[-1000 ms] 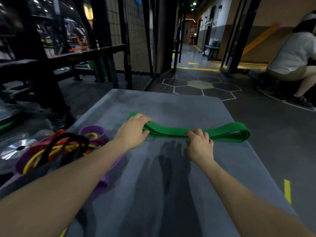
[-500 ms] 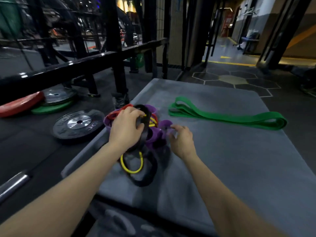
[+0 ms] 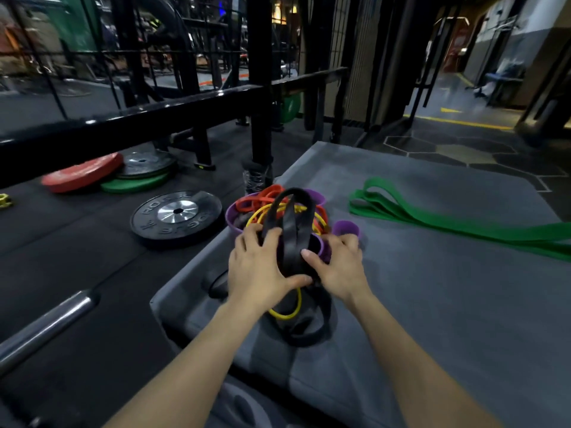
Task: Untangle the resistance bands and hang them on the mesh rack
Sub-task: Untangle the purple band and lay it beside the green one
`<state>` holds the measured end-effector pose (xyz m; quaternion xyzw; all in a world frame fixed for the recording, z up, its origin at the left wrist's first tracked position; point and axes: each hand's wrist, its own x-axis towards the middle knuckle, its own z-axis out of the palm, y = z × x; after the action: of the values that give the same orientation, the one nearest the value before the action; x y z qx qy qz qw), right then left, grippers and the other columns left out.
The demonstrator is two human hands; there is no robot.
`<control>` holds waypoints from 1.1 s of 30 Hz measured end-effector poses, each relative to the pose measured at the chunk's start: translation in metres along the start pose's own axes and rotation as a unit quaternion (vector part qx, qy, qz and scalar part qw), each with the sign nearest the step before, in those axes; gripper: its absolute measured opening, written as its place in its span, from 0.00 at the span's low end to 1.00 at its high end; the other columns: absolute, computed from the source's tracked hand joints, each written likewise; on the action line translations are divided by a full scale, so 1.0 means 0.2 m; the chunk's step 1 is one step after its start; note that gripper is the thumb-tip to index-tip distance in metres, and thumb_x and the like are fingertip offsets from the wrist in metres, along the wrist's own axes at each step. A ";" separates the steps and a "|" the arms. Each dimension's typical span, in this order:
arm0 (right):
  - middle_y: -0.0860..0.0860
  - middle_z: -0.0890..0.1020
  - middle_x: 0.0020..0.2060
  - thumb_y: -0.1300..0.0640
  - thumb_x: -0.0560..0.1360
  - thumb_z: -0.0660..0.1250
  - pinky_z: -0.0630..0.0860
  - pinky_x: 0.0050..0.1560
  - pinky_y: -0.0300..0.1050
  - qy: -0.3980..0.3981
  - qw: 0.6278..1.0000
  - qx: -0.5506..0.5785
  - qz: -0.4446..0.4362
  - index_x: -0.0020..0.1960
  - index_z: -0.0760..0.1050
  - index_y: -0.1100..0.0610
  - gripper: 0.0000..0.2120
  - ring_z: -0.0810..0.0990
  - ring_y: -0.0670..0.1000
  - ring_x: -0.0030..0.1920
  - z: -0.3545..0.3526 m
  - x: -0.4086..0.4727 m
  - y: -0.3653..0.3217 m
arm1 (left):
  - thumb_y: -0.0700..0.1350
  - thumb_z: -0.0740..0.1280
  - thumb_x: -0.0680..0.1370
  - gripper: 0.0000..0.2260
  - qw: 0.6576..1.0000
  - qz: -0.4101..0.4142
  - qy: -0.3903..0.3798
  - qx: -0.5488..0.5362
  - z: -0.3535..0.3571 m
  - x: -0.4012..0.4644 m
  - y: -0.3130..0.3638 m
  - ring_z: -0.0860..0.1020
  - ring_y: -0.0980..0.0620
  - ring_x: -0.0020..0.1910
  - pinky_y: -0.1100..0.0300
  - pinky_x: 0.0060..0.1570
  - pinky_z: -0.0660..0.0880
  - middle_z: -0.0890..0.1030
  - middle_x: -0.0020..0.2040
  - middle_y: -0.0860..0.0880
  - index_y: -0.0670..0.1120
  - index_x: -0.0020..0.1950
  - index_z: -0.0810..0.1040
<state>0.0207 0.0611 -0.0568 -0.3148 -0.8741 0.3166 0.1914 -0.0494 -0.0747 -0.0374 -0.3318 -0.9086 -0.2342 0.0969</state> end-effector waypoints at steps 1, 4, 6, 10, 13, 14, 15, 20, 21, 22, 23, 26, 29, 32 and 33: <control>0.53 0.66 0.58 0.42 0.71 0.68 0.65 0.66 0.55 -0.004 1.000 0.012 0.004 0.62 0.71 0.53 0.24 0.68 0.58 0.62 0.00 0.01 0.00 | 0.66 0.71 0.63 0.37 1.000 0.012 0.009 0.020 0.01 0.00 0.00 0.64 0.46 0.65 0.53 0.63 0.65 0.61 0.67 0.48 0.54 0.67 0.65; 0.51 0.65 0.53 0.43 0.70 0.69 0.68 0.63 0.57 -0.013 1.000 0.027 -0.003 0.55 0.73 0.54 0.20 0.69 0.57 0.59 -0.02 0.02 0.00 | 0.57 0.73 0.67 0.27 0.998 0.027 0.045 -0.028 0.01 0.00 -0.02 0.68 0.48 0.61 0.53 0.58 0.70 0.66 0.62 0.50 0.52 0.63 0.70; 0.54 0.71 0.51 0.42 0.70 0.69 0.71 0.60 0.56 0.000 0.999 0.037 -0.005 0.51 0.74 0.55 0.18 0.72 0.57 0.56 -0.03 0.04 0.01 | 0.51 0.73 0.68 0.19 0.991 0.007 0.054 -0.119 -0.01 0.01 -0.02 0.71 0.50 0.57 0.53 0.53 0.72 0.69 0.57 0.53 0.51 0.56 0.73; 0.56 0.79 0.39 0.43 0.74 0.65 0.73 0.46 0.48 0.053 0.987 0.153 0.015 0.44 0.73 0.62 0.20 0.77 0.55 0.42 -0.11 0.07 0.03 | 0.43 0.73 0.69 0.10 0.943 -0.084 0.083 -0.312 -0.07 0.03 -0.08 0.75 0.51 0.46 0.57 0.48 0.72 0.75 0.46 0.54 0.53 0.42 0.72; 0.53 0.76 0.36 0.46 0.77 0.62 0.69 0.43 0.44 0.128 0.954 0.269 0.031 0.44 0.73 0.64 0.19 0.74 0.51 0.39 -0.17 0.07 0.03 | 0.41 0.72 0.71 0.09 0.904 -0.144 0.123 -0.383 -0.12 0.02 -0.12 0.75 0.57 0.37 0.66 0.41 0.73 0.78 0.40 0.51 0.49 0.45 0.73; 0.53 0.76 0.37 0.45 0.77 0.61 0.70 0.44 0.44 0.149 0.935 0.319 0.036 0.44 0.73 0.62 0.19 0.74 0.50 0.40 -0.17 0.07 0.02 | 0.41 0.71 0.72 0.09 0.900 -0.161 0.133 -0.384 -0.14 0.02 -0.13 0.73 0.60 0.36 0.73 0.34 0.69 0.76 0.38 0.53 0.47 0.47 0.72; 0.52 0.77 0.38 0.43 0.76 0.61 0.70 0.45 0.46 0.168 0.912 0.371 0.050 0.44 0.73 0.60 0.19 0.74 0.51 0.41 -0.18 0.07 0.02 | 0.41 0.70 0.73 0.10 0.896 -0.178 0.141 -0.382 -0.15 0.01 -0.13 0.71 0.61 0.34 0.75 0.29 0.67 0.74 0.38 0.53 0.45 0.49 0.70; 0.52 0.76 0.36 0.42 0.78 0.57 0.71 0.43 0.49 0.235 0.866 0.420 0.135 0.38 0.72 0.56 0.20 0.73 0.52 0.40 -0.27 0.06 0.11 | 0.44 0.69 0.74 0.12 0.896 -0.234 0.104 -0.363 -0.14 -0.01 -0.19 0.73 0.47 0.45 0.61 0.40 0.63 0.74 0.45 0.46 0.43 0.50 0.68; 0.55 0.76 0.38 0.42 0.77 0.58 0.71 0.45 0.50 0.217 0.898 0.356 0.139 0.39 0.72 0.57 0.19 0.73 0.52 0.41 -0.28 0.05 0.14 | 0.44 0.70 0.74 0.12 0.896 -0.235 0.088 -0.365 -0.13 -0.01 -0.20 0.74 0.46 0.46 0.60 0.42 0.64 0.75 0.45 0.47 0.43 0.50 0.69; 0.57 0.76 0.39 0.44 0.77 0.59 0.70 0.47 0.49 0.180 0.932 0.278 0.146 0.40 0.72 0.58 0.18 0.73 0.53 0.43 -0.27 0.04 0.17 | 0.43 0.70 0.73 0.11 0.897 -0.231 0.075 -0.370 -0.13 -0.01 -0.20 0.75 0.45 0.46 0.59 0.43 0.66 0.76 0.43 0.48 0.43 0.49 0.69; 0.59 0.76 0.40 0.47 0.78 0.59 0.69 0.49 0.48 0.132 0.960 0.197 0.146 0.42 0.73 0.59 0.16 0.73 0.54 0.45 -0.26 0.02 0.19 | 0.42 0.71 0.73 0.11 0.899 -0.222 0.064 -0.371 -0.12 -0.02 -0.19 0.76 0.46 0.46 0.58 0.44 0.68 0.77 0.42 0.49 0.43 0.49 0.70; 0.58 0.78 0.44 0.51 0.76 0.64 0.67 0.57 0.51 0.034 0.995 0.022 0.094 0.44 0.73 0.57 0.09 0.76 0.59 0.52 -0.23 -0.02 0.17 | 0.40 0.73 0.70 0.12 0.914 -0.175 0.035 -0.364 -0.08 -0.02 -0.14 0.78 0.47 0.48 0.55 0.50 0.74 0.80 0.45 0.50 0.47 0.49 0.72; 0.56 0.76 0.54 0.47 0.73 0.67 0.62 0.62 0.51 0.060 0.995 -0.051 0.067 0.46 0.76 0.52 0.09 0.68 0.61 0.62 -0.25 -0.04 0.09 | 0.41 0.74 0.68 0.17 0.927 -0.126 0.001 -0.353 -0.04 -0.02 -0.09 0.80 0.49 0.48 0.50 0.53 0.76 0.81 0.47 0.51 0.51 0.49 0.70; 0.56 0.71 0.60 0.43 0.70 0.68 0.63 0.63 0.52 0.127 0.987 -0.086 -0.036 0.61 0.74 0.53 0.24 0.65 0.60 0.63 -0.24 -0.04 0.01 | 0.40 0.75 0.66 0.24 0.926 -0.101 -0.017 -0.363 -0.02 -0.03 -0.06 0.80 0.50 0.49 0.48 0.54 0.76 0.81 0.49 0.51 0.52 0.54 0.68; 0.56 0.73 0.60 0.40 0.68 0.66 0.64 0.63 0.52 0.123 0.984 -0.093 -0.088 0.63 0.73 0.55 0.28 0.67 0.60 0.61 -0.23 -0.04 -0.02 | 0.39 0.76 0.66 0.24 0.925 -0.097 -0.018 -0.366 -0.01 -0.02 -0.06 0.80 0.50 0.48 0.47 0.54 0.77 0.81 0.49 0.51 0.52 0.55 0.68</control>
<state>0.0496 0.0724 -0.0227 -0.2899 -0.8938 0.1748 0.2942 -0.0538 -0.0866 -0.0419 -0.2584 -0.7890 -0.5530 -0.0705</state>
